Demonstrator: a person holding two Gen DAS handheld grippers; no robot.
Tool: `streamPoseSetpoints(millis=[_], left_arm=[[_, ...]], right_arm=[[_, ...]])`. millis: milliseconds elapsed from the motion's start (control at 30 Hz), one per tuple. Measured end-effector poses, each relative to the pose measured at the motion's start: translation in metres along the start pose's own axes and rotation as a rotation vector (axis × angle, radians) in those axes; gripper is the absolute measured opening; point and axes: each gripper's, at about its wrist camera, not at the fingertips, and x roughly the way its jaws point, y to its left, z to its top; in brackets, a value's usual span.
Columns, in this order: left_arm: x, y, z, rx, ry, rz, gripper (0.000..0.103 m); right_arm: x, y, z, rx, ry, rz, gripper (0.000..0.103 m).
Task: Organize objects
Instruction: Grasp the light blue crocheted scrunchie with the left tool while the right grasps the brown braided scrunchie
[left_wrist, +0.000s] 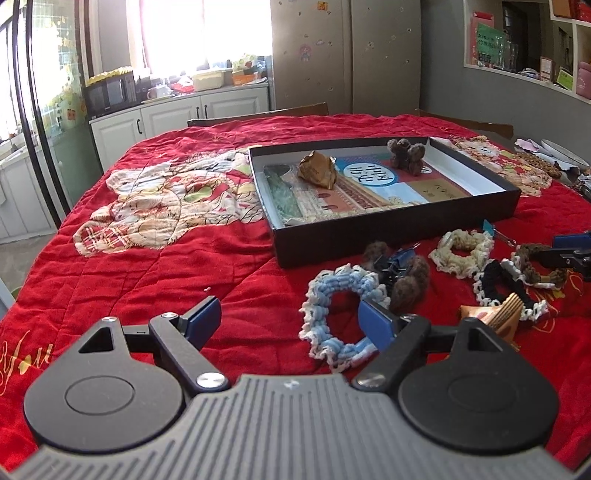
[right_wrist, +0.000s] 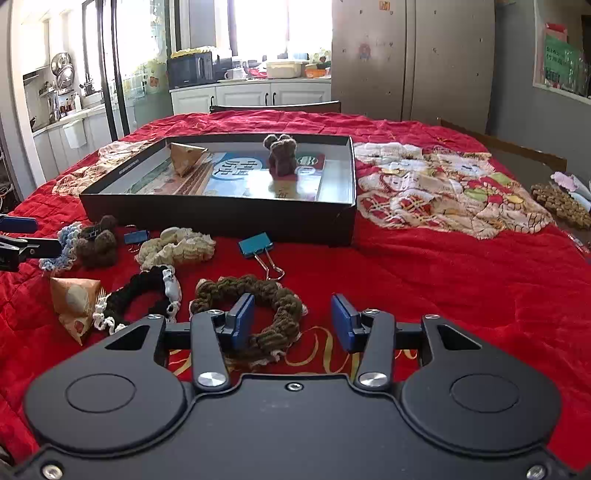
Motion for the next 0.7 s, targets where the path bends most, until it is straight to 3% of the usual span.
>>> streamPoseSetpoints(millis=[367, 700], left_arm=[[0.010, 0.001, -0.006, -0.004, 0.029, 0.003, 0.088], [0.013, -0.007, -0.009, 0.011, 0.052, -0.008, 0.076]], right_arm=[[0.006, 0.003, -0.004, -0.006, 0.022, 0.014, 0.038], [0.008, 0.007, -0.006, -0.030, 0.027, -0.002, 0.036]])
